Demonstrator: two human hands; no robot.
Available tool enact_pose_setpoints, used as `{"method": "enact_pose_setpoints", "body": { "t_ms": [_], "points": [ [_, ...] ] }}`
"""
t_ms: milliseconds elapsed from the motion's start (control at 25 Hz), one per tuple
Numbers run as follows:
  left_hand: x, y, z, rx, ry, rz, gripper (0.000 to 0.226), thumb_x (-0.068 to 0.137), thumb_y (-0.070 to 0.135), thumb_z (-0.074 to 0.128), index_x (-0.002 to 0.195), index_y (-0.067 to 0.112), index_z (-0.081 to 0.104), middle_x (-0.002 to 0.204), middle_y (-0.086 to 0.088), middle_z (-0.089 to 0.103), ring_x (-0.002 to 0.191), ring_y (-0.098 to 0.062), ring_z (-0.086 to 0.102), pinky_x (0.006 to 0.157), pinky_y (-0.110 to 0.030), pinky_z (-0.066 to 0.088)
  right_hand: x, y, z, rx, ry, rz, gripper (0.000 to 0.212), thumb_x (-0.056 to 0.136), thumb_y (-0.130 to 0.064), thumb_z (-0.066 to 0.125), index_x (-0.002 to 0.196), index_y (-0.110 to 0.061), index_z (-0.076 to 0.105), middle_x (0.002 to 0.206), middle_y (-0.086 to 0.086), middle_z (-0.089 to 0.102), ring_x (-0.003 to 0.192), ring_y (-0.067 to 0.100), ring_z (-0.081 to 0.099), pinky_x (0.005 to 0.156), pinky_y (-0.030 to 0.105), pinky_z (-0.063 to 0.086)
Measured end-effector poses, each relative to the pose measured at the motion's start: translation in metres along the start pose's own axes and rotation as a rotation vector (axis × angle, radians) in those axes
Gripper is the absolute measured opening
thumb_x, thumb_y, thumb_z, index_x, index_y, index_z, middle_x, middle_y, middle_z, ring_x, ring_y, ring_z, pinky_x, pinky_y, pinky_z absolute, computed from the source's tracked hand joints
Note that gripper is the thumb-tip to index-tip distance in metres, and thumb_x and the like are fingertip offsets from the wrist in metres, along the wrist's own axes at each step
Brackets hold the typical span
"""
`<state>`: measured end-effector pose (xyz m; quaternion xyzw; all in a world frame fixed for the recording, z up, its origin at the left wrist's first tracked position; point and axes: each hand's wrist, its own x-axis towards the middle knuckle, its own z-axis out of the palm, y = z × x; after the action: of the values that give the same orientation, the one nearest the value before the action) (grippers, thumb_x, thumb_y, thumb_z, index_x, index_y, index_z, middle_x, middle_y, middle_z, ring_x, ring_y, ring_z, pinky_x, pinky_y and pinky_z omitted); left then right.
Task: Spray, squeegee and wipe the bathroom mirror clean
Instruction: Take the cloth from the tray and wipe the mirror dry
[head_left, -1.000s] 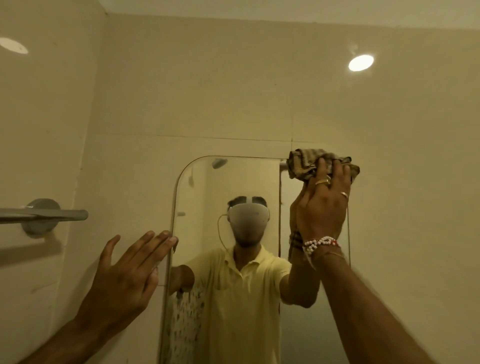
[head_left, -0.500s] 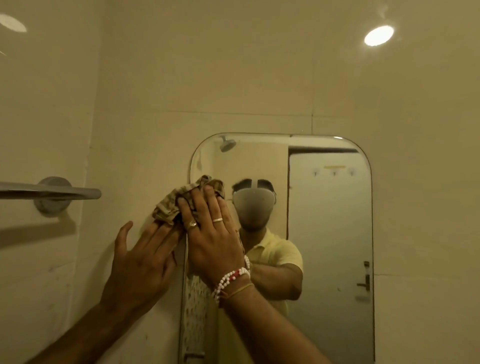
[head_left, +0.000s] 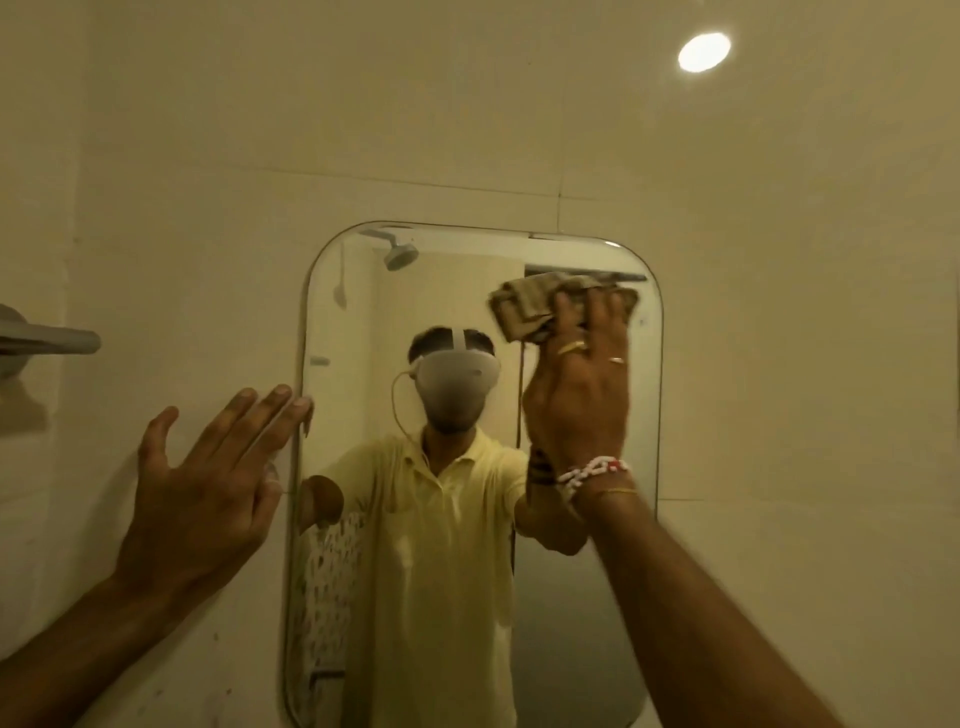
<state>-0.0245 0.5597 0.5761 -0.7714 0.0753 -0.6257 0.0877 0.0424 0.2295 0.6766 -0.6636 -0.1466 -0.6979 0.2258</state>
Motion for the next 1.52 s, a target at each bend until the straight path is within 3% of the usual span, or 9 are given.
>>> {"method": "enact_pose_setpoints", "body": {
  "t_ms": [160,280,560,800,1000,1080,1200,1320,1520],
  "points": [
    [0.002,0.0,-0.002,0.0,0.001,0.01,0.065,0.098,0.025,0.033,0.162,0.018,0.037,0.165,-0.009,0.041,0.146,-0.031,0.048,0.117,-0.07,0.017,0.003,0.031,-0.015,0.007,0.076,0.297,0.053,0.101,-0.029,0.032,0.151,-0.013,0.035,0.16,0.017,0.026,0.15,0.038,0.015,0.119,0.056,0.027],
    [0.004,0.003,-0.007,-0.012,-0.009,-0.009,0.063,0.099,0.026,0.033,0.161,0.02,0.038,0.164,-0.007,0.043,0.146,-0.029,0.048,0.117,-0.07,0.016,-0.004,0.005,-0.006,-0.023,0.079,0.382,0.053,0.103,-0.031,0.03,0.153,-0.013,0.03,0.162,0.017,0.022,0.151,0.037,0.011,0.12,0.056,0.022],
    [0.01,0.012,-0.026,-0.129,-0.01,-0.139,0.056,0.102,0.039,0.035,0.153,0.022,0.05,0.16,-0.007,0.049,0.145,-0.028,0.05,0.122,-0.071,0.011,-0.053,-0.123,0.045,0.049,-0.093,0.025,0.061,0.094,-0.016,0.043,0.153,-0.011,0.029,0.161,0.021,0.02,0.151,0.039,0.008,0.122,0.057,0.016],
    [-0.001,0.009,-0.033,-0.155,0.044,-0.17,0.062,0.1,0.043,0.038,0.157,0.017,0.041,0.166,-0.011,0.038,0.15,-0.03,0.041,0.124,-0.064,0.01,-0.114,-0.189,0.074,-0.012,-0.264,-0.268,0.058,0.101,-0.034,0.04,0.155,-0.014,0.028,0.163,0.017,0.02,0.153,0.034,0.008,0.124,0.05,0.009],
    [-0.01,0.012,-0.029,-0.177,0.026,-0.202,0.066,0.101,0.048,0.037,0.159,0.017,0.04,0.171,-0.012,0.028,0.152,-0.034,0.036,0.123,-0.065,0.01,-0.103,-0.143,0.053,0.037,-0.273,-0.276,0.051,0.105,-0.034,0.029,0.152,-0.015,0.034,0.161,0.016,0.027,0.152,0.034,0.013,0.123,0.053,0.014],
    [-0.011,0.019,-0.026,-0.182,0.014,-0.206,0.066,0.101,0.049,0.036,0.159,0.017,0.04,0.171,-0.012,0.026,0.154,-0.033,0.033,0.124,-0.066,0.009,-0.091,-0.104,0.039,0.038,-0.22,-0.216,0.049,0.102,-0.025,0.038,0.15,-0.014,0.037,0.159,0.018,0.029,0.151,0.036,0.016,0.12,0.057,0.021],
    [-0.011,0.034,-0.02,-0.197,0.007,-0.206,0.066,0.102,0.051,0.035,0.159,0.018,0.04,0.172,-0.011,0.024,0.155,-0.032,0.031,0.124,-0.066,0.009,-0.068,-0.033,0.008,-0.004,-0.096,-0.059,0.054,0.095,-0.012,0.048,0.148,-0.01,0.041,0.157,0.02,0.032,0.149,0.038,0.019,0.12,0.055,0.024],
    [-0.011,0.049,-0.015,-0.184,0.016,-0.186,0.065,0.102,0.048,0.039,0.16,0.018,0.036,0.172,-0.013,0.023,0.155,-0.033,0.03,0.124,-0.067,0.011,-0.056,0.029,-0.023,-0.016,-0.009,0.184,0.053,0.098,-0.019,0.042,0.149,-0.006,0.038,0.157,0.023,0.03,0.149,0.041,0.019,0.119,0.057,0.025],
    [-0.015,0.048,-0.017,-0.158,0.009,-0.179,0.068,0.102,0.053,0.037,0.162,0.021,0.032,0.173,-0.013,0.02,0.158,-0.032,0.024,0.124,-0.068,0.01,-0.058,0.032,-0.022,-0.036,0.026,0.301,0.052,0.101,-0.025,0.034,0.15,-0.007,0.037,0.158,0.024,0.028,0.148,0.042,0.018,0.118,0.058,0.023]
  ]
}}
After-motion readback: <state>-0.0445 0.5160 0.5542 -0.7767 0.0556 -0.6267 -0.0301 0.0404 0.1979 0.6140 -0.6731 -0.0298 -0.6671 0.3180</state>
